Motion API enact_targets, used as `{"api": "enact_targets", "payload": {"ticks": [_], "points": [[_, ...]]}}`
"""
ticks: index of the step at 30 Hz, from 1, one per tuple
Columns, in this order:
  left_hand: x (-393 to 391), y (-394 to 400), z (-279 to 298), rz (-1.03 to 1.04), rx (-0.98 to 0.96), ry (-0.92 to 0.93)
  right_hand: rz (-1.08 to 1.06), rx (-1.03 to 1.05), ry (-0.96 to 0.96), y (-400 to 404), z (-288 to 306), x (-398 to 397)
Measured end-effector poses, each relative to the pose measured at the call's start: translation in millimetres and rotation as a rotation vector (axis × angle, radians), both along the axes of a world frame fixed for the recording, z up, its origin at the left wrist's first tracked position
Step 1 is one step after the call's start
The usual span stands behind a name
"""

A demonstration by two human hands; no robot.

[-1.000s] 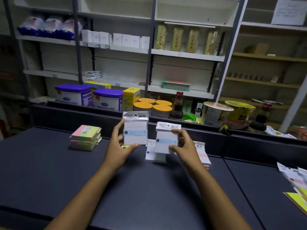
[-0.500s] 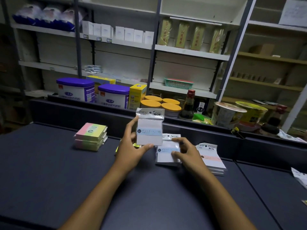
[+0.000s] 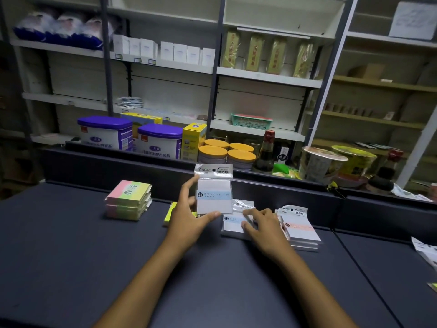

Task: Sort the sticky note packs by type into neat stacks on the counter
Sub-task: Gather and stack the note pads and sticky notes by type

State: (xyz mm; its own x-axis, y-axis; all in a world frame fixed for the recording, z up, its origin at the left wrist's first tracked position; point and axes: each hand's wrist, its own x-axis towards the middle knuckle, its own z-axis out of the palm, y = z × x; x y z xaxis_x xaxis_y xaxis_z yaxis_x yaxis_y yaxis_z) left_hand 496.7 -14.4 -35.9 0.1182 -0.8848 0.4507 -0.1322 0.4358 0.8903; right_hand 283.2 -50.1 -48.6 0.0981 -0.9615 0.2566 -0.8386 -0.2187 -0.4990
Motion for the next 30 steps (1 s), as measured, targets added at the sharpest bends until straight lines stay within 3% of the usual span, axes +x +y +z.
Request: {"api": "enact_targets", "payload": {"ticks": [3,7,12,30], "points": [[-6,-1,2,-0.007,0.025,-0.04,0.017,-0.159,-0.018,4,13,-6],[-16,-10,6,-0.045,0.089,-0.091,-0.089,-0.344,0.178,6,30,-26],[-36,-24,3,-0.083,0.166,-0.242,-0.156,-0.273,0.335,4,29,-46],[-38,-44,-25,0.044,0.196,-0.783,-0.171,-0.272,0.205,-1,27,-47]]}}
